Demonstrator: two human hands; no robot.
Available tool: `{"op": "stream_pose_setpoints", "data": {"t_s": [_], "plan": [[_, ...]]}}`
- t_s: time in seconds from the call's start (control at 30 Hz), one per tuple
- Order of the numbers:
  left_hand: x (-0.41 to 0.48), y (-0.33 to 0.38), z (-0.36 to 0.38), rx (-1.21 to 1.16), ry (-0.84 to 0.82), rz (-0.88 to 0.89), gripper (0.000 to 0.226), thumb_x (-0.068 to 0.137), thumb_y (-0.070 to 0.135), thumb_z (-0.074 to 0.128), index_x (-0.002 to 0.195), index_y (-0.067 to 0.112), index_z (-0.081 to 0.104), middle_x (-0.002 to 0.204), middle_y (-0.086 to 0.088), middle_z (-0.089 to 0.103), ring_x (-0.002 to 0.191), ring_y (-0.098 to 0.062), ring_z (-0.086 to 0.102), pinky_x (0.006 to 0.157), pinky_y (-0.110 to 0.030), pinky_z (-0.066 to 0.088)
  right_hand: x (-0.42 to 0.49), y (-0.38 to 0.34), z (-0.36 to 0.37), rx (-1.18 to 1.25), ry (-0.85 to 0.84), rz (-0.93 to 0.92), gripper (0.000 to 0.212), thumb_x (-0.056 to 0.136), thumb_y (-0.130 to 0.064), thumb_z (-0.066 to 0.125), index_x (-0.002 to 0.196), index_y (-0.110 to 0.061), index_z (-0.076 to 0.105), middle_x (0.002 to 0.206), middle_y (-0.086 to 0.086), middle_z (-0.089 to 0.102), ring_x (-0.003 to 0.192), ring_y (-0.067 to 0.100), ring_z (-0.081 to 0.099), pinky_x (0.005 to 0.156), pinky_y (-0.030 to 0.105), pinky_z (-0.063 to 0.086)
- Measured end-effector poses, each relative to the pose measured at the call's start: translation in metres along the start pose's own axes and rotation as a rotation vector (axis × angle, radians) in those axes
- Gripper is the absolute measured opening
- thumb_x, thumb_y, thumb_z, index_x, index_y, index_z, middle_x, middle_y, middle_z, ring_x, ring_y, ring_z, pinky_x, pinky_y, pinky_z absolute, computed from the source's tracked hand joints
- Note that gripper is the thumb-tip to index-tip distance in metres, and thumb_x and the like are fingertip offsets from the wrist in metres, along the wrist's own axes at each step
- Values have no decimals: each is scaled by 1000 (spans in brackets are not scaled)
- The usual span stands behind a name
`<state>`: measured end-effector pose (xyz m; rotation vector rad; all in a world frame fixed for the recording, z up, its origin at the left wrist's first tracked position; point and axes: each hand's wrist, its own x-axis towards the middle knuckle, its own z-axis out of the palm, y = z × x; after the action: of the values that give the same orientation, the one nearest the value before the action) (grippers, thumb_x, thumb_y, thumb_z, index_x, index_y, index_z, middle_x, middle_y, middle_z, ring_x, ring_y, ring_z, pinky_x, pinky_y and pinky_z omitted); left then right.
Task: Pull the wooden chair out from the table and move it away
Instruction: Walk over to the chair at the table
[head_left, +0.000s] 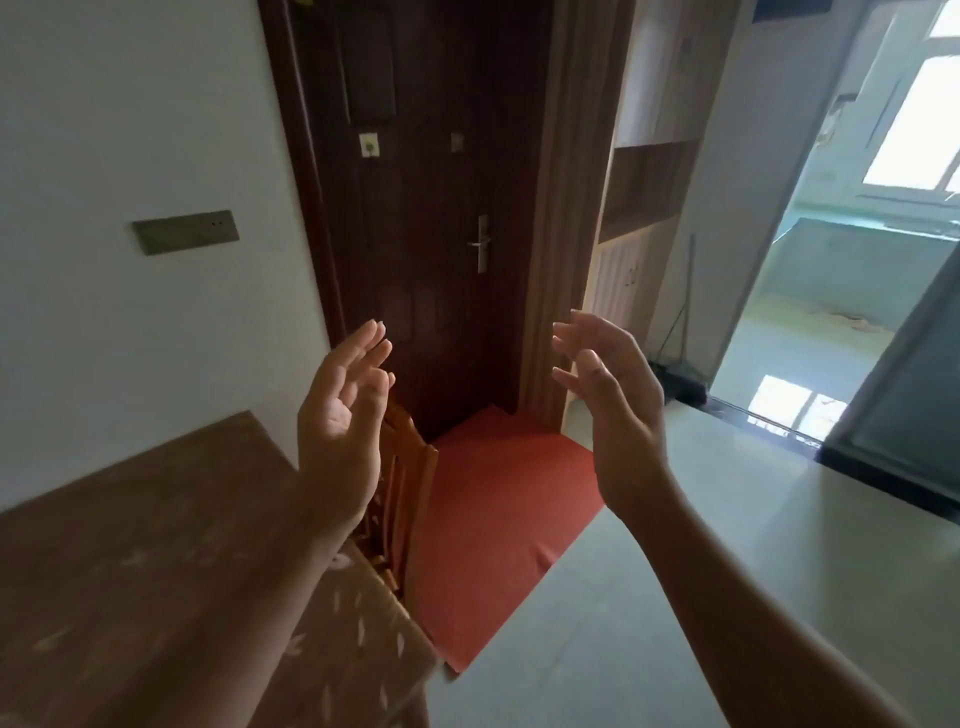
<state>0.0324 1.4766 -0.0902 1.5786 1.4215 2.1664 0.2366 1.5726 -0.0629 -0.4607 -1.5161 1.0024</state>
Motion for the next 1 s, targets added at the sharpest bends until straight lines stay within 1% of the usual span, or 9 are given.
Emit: {"op": "stream_pose_setpoints", "data": {"t_s": [0.1, 0.2, 0.37, 0.47, 0.57, 0.73, 0.8, 0.9, 1.0], "plan": [[44, -60, 24, 29, 35, 19, 46, 102, 33, 48, 142, 11, 49, 145, -5, 55, 132, -20, 55, 104, -52, 48, 58, 60, 2, 41, -29, 7, 45, 91, -43, 56, 127, -16, 60, 123, 5, 69, 119, 24, 64, 101, 52, 53], [89, -116, 45, 57, 51, 16, 46, 102, 31, 49, 143, 10, 48, 146, 2, 54, 133, -18, 54, 105, -53, 47, 118, 116, 10, 90, -36, 26, 43, 92, -39, 57, 127, -14, 60, 121, 8, 70, 117, 26, 65, 99, 52, 54], [162, -186, 68, 146, 125, -1, 46, 104, 32, 48, 144, 9, 47, 146, -4, 54, 133, -17, 54, 104, -50, 48, 216, 190, 32, 175, -153, 60, 38, 95, -38, 57, 127, -18, 61, 122, 4, 70, 119, 24, 64, 99, 53, 53], [198, -223, 76, 215, 173, -19, 46, 104, 34, 47, 144, 12, 47, 147, -4, 54, 134, -16, 54, 103, -46, 49, 268, 234, 51, 242, -237, 87, 36, 95, -37, 57, 126, -21, 62, 121, 3, 70, 120, 22, 63, 100, 52, 53], [225, -258, 86, 305, 245, -33, 43, 106, 37, 46, 144, 17, 47, 147, 1, 55, 133, -15, 54, 103, -44, 50, 312, 278, 68, 323, -342, 120, 38, 93, -40, 57, 126, -22, 62, 122, 2, 70, 120, 22, 63, 100, 48, 53], [258, -310, 106, 448, 404, -51, 52, 103, 49, 48, 145, 19, 48, 146, 16, 54, 134, -14, 53, 104, -52, 48, 379, 348, 94, 483, -529, 143, 43, 92, -39, 57, 128, -17, 61, 120, 3, 69, 120, 25, 63, 101, 46, 53], [271, -326, 121, 499, 495, -69, 52, 103, 49, 49, 145, 19, 48, 145, 13, 55, 135, -14, 53, 105, -52, 47, 404, 371, 101, 544, -634, 159, 43, 92, -38, 56, 128, -15, 60, 120, 3, 68, 119, 25, 63, 100, 43, 52], [291, -348, 144, 505, 627, -80, 49, 101, 32, 50, 143, 6, 47, 146, -3, 54, 135, -20, 52, 107, -50, 45, 439, 398, 115, 613, -785, 179, 42, 94, -36, 55, 129, -14, 58, 122, 5, 67, 119, 21, 63, 100, 38, 52], [302, -360, 156, 596, 712, -73, 53, 98, 29, 49, 141, -1, 46, 145, -12, 53, 134, -22, 54, 107, -41, 45, 463, 420, 138, 686, -907, 222, 42, 94, -36, 55, 129, -14, 58, 124, 11, 66, 121, 23, 61, 102, 38, 50]]}}
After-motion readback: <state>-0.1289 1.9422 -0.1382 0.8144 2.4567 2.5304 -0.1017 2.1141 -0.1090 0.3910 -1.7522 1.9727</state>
